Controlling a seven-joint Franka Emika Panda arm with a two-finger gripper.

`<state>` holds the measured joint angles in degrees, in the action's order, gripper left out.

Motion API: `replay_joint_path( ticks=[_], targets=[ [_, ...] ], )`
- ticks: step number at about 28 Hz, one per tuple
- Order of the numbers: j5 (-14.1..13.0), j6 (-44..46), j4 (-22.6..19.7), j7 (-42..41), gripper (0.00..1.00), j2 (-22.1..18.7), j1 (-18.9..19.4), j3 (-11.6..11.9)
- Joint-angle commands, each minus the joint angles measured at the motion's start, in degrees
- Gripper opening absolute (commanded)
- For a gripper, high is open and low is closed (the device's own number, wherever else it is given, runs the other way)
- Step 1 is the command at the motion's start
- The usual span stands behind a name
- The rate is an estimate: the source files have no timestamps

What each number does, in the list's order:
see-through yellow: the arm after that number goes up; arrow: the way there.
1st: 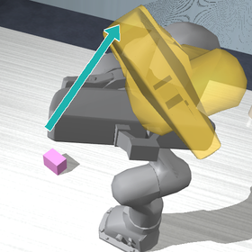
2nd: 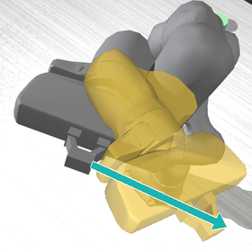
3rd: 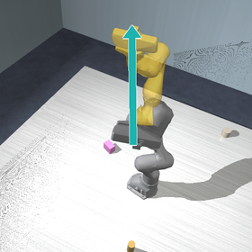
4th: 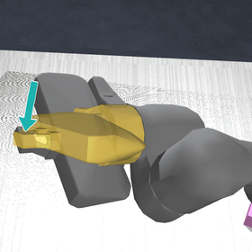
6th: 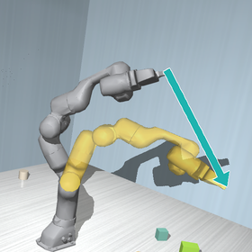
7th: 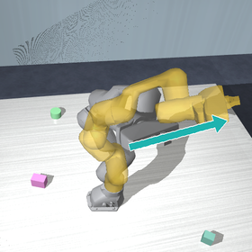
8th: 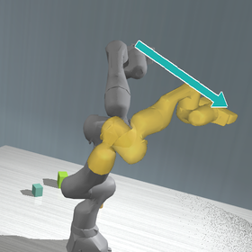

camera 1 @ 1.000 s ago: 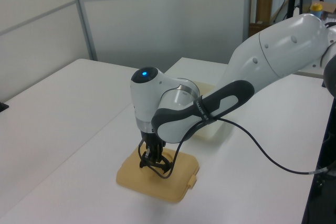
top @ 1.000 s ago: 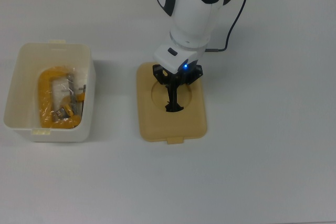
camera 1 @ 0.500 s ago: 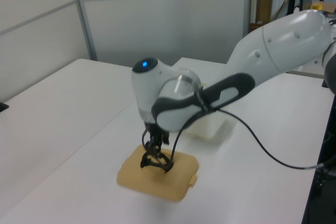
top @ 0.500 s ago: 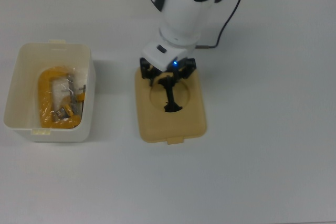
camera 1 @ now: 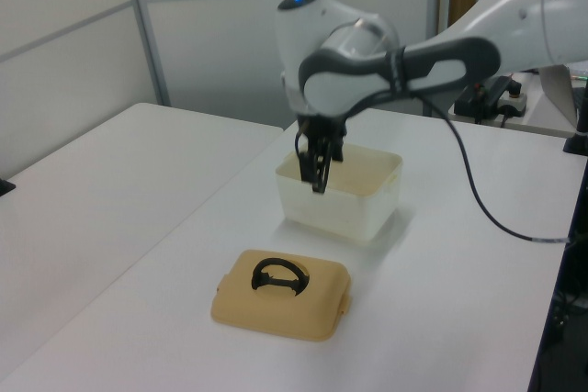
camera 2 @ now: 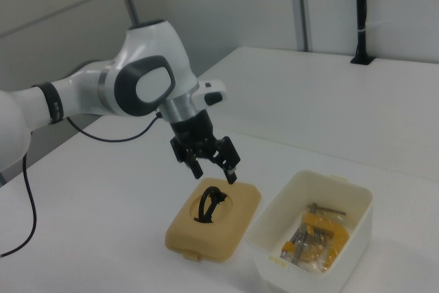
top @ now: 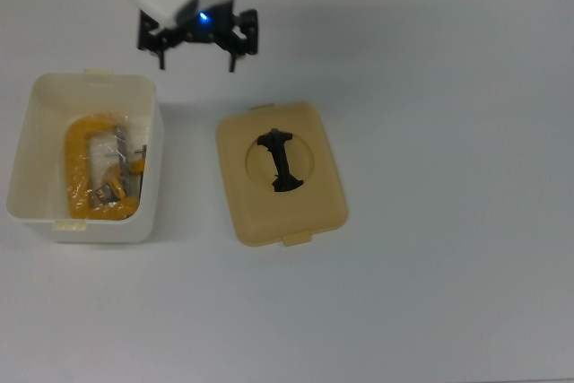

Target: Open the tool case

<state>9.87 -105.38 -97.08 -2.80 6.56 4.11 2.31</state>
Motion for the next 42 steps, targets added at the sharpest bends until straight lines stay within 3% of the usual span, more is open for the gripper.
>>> replay_joint_path(
  ticks=[1,5,9,14,20,28,33,42],
  targets=[
    [-1.26,4.91,3.82,-2.2,1.0,-1.81,-2.96,0.24],
    [-1.7,6.59,4.09,-4.58,1.0,-3.83,-4.64,0.33],
    [-4.42,8.08,4.09,-6.78,1.0,-6.12,-6.4,0.33],
    [-4.42,8.17,4.7,-6.96,1.0,-6.91,-7.63,0.33],
    [-4.6,10.45,8.22,-6.78,1.0,-6.74,-9.83,0.33],
    [-4.86,14.68,8.05,-6.69,1.0,-5.95,-9.91,0.06],
    [-8.99,14.32,8.05,-7.04,1.0,-4.72,-9.91,0.15],
    [-9.43,13.97,7.69,-7.48,1.0,-4.54,-9.3,-0.64]
  ],
)
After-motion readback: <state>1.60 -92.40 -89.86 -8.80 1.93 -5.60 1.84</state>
